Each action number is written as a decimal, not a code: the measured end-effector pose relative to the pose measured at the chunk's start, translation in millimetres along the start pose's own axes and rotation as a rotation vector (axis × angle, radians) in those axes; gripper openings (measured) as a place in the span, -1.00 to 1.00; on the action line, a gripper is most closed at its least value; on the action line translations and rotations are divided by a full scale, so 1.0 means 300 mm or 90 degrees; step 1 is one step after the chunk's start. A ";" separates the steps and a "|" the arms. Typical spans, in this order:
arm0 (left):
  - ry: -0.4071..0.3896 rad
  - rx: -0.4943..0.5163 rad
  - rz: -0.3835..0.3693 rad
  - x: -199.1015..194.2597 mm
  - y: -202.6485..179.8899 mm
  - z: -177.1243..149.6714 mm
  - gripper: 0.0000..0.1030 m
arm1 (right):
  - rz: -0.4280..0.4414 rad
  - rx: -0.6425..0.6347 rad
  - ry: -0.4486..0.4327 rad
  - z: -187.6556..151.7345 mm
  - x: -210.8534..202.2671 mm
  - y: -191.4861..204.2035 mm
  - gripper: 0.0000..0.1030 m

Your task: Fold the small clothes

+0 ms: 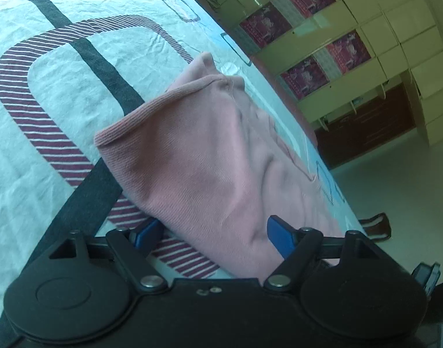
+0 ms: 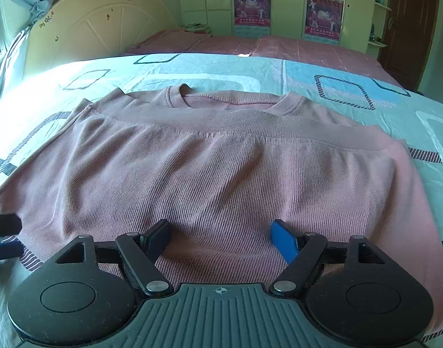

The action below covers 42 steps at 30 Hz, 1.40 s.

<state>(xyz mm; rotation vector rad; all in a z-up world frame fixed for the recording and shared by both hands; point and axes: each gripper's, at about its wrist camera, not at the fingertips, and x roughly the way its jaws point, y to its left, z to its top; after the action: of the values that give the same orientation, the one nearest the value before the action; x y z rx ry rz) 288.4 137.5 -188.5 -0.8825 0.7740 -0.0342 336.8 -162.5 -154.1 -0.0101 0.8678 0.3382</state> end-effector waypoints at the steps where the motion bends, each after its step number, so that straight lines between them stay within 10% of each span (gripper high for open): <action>1: -0.011 -0.004 -0.008 0.022 0.000 0.012 0.51 | 0.001 0.004 0.000 0.001 0.000 -0.002 0.48; 5: -0.061 -0.001 -0.029 0.106 -0.015 0.050 0.41 | 0.013 0.007 -0.014 0.026 -0.019 0.002 0.48; 13: -0.111 -0.081 -0.040 0.183 0.049 0.091 -0.74 | -0.058 -0.025 -0.058 0.110 0.033 0.020 0.48; 22: -0.147 -0.023 -0.036 0.131 -0.020 0.089 -0.78 | -0.055 -0.038 -0.027 0.055 0.118 -0.009 0.52; 30: -0.147 0.228 -0.055 0.092 -0.330 0.064 -0.78 | -0.035 0.016 -0.057 0.072 0.054 -0.051 0.52; 42: 0.075 0.650 -0.119 0.384 -0.754 -0.363 -0.68 | -0.088 0.238 -0.100 -0.002 -0.227 -0.504 0.52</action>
<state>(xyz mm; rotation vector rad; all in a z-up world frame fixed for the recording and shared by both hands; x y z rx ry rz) 367.9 -122.5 -139.7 0.0273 0.6584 -0.5987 340.3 -325.4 -122.7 0.2982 0.7583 0.0430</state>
